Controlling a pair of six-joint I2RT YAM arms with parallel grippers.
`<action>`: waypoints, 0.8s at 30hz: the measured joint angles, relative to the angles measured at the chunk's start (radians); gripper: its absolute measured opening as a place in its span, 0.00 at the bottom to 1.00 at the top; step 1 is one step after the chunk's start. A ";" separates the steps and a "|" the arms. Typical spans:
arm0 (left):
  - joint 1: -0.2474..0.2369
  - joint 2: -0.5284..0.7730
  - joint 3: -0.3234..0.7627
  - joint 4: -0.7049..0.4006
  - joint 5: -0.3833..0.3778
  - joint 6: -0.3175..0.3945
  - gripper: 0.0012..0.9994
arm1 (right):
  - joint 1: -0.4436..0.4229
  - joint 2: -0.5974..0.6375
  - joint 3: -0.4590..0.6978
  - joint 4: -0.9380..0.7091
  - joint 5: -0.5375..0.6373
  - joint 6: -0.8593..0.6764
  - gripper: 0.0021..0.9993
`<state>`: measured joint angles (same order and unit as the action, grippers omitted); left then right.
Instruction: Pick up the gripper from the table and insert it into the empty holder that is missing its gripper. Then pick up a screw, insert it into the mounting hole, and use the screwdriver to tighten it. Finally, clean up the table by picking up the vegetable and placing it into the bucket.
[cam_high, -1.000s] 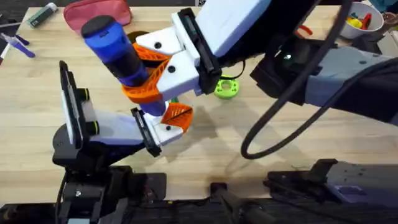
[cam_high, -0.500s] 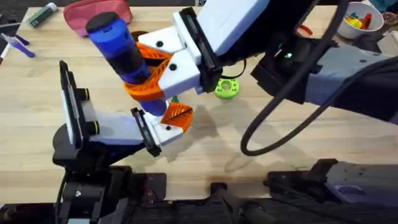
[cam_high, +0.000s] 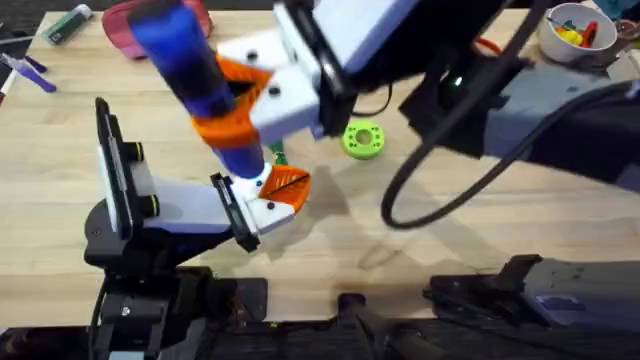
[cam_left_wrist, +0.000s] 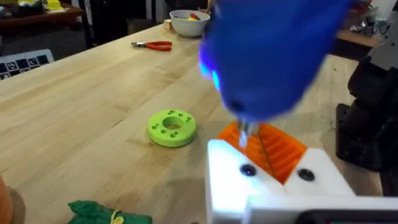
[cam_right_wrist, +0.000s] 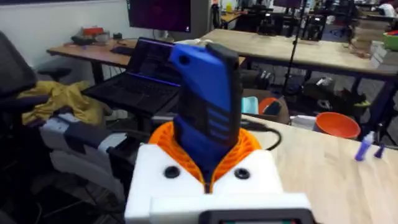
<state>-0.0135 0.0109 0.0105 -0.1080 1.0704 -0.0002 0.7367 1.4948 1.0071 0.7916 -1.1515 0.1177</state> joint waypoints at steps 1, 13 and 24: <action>0.000 0.000 0.000 0.000 0.000 0.000 0.01 | -0.008 0.000 0.026 -0.022 -0.002 0.009 0.02; 0.000 0.000 0.000 0.000 0.000 0.000 0.01 | -0.075 -0.010 0.244 -0.343 -0.019 0.033 0.02; 0.000 0.000 0.000 0.000 0.001 0.000 0.01 | -0.293 -0.009 0.522 -1.456 0.442 -0.381 0.02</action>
<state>-0.0135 0.0109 0.0105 -0.1081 1.0710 -0.0002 0.4439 1.4860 1.5288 -0.6639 -0.7098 -0.2632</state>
